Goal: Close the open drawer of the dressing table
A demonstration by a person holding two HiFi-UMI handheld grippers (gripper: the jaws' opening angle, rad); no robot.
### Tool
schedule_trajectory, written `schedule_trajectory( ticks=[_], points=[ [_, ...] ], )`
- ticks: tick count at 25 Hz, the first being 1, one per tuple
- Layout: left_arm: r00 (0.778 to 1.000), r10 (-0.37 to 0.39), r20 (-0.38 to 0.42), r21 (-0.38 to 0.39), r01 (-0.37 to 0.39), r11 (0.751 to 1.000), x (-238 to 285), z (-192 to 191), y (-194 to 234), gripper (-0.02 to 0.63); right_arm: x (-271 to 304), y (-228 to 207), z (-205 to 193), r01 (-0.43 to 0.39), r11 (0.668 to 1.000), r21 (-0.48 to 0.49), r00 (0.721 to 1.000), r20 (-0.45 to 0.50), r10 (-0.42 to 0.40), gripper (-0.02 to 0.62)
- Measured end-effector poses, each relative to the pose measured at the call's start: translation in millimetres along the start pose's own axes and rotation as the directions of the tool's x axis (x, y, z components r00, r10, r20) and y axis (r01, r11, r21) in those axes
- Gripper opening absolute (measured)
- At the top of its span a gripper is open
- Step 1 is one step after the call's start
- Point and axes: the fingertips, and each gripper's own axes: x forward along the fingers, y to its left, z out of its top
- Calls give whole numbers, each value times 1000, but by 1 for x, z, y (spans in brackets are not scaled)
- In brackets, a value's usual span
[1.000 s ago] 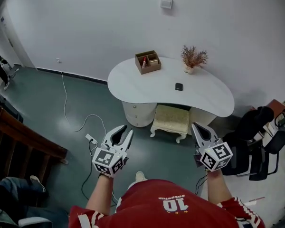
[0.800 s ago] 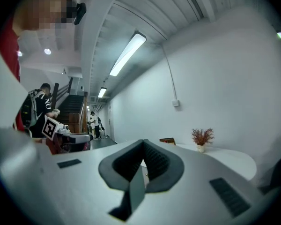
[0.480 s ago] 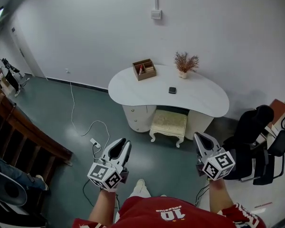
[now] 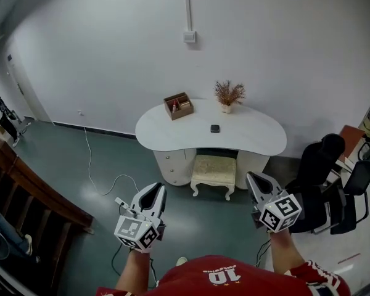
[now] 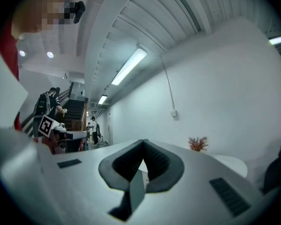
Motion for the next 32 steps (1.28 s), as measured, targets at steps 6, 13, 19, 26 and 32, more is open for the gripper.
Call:
schedule_trajectory(
  ticks=[6, 13, 19, 26, 32],
  points=[
    [1000, 0, -14, 127, 2, 992, -19, 14, 15, -5, 7, 43, 10, 2, 1000, -24, 999, 38, -1, 5],
    [999, -48, -7, 119, 48, 992, -21, 19, 18, -14, 1, 65, 10, 33, 999, -32, 999, 34, -32, 5],
    [997, -75, -10, 103, 76, 992, -22, 15, 16, -14, -5, 72, 5, 59, 997, -47, 998, 23, -58, 5],
    [997, -80, 14, 46, 79, 996, -33, 18, 19, -14, -4, 76, 0, 75, 995, -64, 997, 6, -75, 3],
    [998, -58, 14, 67, 56, 996, -37, 19, 28, -14, 2, 77, -1, 69, 995, -68, 998, 7, -68, 3]
  ],
)
